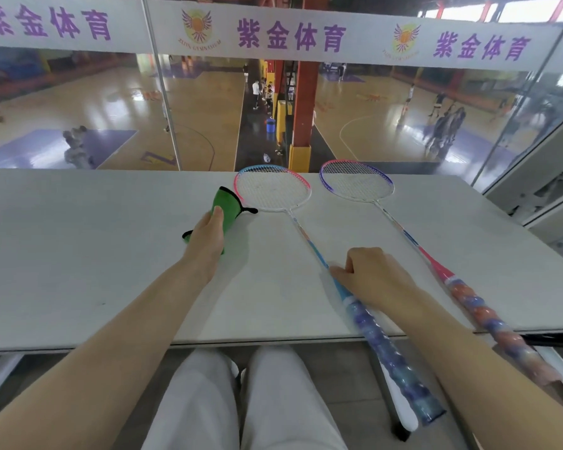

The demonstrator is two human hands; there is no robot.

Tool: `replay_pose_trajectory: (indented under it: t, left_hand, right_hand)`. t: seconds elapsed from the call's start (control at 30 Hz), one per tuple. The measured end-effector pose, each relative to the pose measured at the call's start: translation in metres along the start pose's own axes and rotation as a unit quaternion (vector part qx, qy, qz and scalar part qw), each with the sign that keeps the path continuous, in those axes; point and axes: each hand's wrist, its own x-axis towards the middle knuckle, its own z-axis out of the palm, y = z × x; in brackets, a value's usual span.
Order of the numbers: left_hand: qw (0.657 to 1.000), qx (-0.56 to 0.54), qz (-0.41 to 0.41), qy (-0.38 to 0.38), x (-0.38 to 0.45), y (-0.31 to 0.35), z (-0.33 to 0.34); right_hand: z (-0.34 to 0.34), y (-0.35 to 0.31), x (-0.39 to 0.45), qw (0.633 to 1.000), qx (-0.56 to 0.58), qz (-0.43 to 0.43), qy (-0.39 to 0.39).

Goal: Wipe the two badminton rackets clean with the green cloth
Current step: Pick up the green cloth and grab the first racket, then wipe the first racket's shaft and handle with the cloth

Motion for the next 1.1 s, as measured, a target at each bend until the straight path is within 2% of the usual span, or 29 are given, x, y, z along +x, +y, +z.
replay_pose_trajectory:
  t: [0.17,0.33,0.53,0.73,0.9,1.1]
  left_hand:
    - [1.0,0.019,0.008,0.008,-0.001,-0.002,0.001]
    - [1.0,-0.002,0.001,0.006,-0.001,-0.003,-0.006]
    - [0.994,-0.103,-0.032,0.002,0.002,0.002,-0.014]
    - [0.967,-0.241,-0.085,0.001,0.006,0.009,-0.024]
    - [0.939,-0.324,-0.114,0.032,0.02,0.009,-0.033]
    - [0.896,-0.428,-0.113,0.045,0.032,0.012,-0.037]
  right_hand:
    - [-0.001,0.001,-0.033,0.995,-0.013,-0.008,-0.096]
    - [0.001,0.003,-0.04,0.998,-0.027,-0.008,-0.059]
    - [0.011,0.007,-0.031,0.998,0.058,0.001,-0.024]
    - [0.021,0.009,-0.021,0.992,0.121,-0.035,0.001]
    - [0.022,0.004,-0.011,0.988,0.149,-0.032,0.013]
    - [0.024,0.003,0.001,0.982,0.183,-0.039,0.012]
